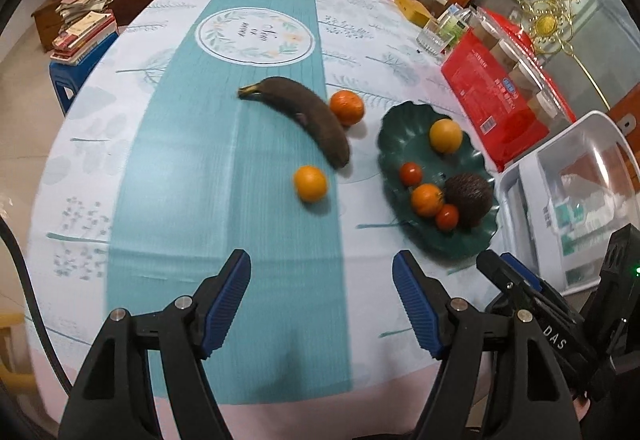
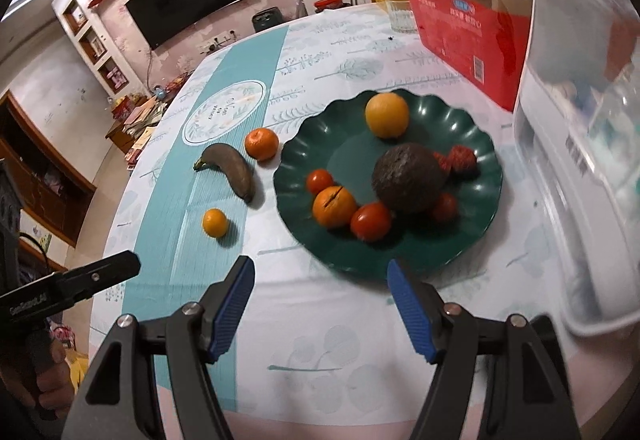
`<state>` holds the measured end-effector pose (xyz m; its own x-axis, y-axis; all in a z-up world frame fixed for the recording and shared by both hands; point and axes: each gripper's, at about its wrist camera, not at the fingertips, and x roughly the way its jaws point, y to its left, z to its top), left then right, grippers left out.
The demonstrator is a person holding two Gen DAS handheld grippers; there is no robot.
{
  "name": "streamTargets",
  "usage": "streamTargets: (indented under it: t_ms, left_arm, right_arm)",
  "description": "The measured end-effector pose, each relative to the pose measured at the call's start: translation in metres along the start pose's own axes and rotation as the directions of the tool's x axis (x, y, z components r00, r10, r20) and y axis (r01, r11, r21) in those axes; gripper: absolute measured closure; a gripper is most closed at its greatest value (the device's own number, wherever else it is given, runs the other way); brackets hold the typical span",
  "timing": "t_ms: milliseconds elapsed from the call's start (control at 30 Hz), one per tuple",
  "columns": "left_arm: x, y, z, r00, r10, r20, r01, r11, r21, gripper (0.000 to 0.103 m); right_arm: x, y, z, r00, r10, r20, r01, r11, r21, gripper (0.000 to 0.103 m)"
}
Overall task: Organize fruits
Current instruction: 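Withdraw both tools from the plate toward the banana and mandarin, then grasp the dark banana with the left tool while the right tool grasps a small mandarin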
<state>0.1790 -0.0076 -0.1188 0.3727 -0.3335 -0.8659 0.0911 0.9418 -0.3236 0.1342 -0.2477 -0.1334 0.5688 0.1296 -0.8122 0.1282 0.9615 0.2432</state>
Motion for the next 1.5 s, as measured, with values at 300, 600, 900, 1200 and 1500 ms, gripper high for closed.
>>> streamTargets:
  t_ms: [300,600,900,1200,1500]
  left_arm:
    - [-0.021,0.049,0.021,0.997,0.020,-0.069,-0.014,0.997,0.082,0.030]
    - [-0.025,0.079,0.058,0.986,0.053,-0.158,-0.031,0.990,0.139,0.029]
    - [-0.015,0.081,0.100,0.977,0.073,-0.199,-0.048,0.991,0.128,0.028]
    - [0.008,0.070,0.140,0.967,0.067,-0.247,-0.047,0.995,0.084,0.028]
    - [0.053,0.052,0.187,0.965,0.034,-0.259,-0.033,0.999,0.009,0.028]
  right_arm:
    - [0.009,0.051,-0.029,1.000,-0.031,0.003,0.031,0.995,0.095,0.034]
    - [0.017,0.104,-0.054,0.997,-0.071,0.011,0.069,0.989,0.129,0.034]
    - [0.023,0.144,-0.048,0.990,-0.128,0.065,0.129,0.991,-0.015,0.034]
    - [0.040,0.169,-0.030,0.977,-0.144,0.159,0.179,0.956,-0.233,0.034]
    - [0.075,0.167,-0.008,0.981,-0.103,0.162,0.153,0.927,-0.342,0.034]
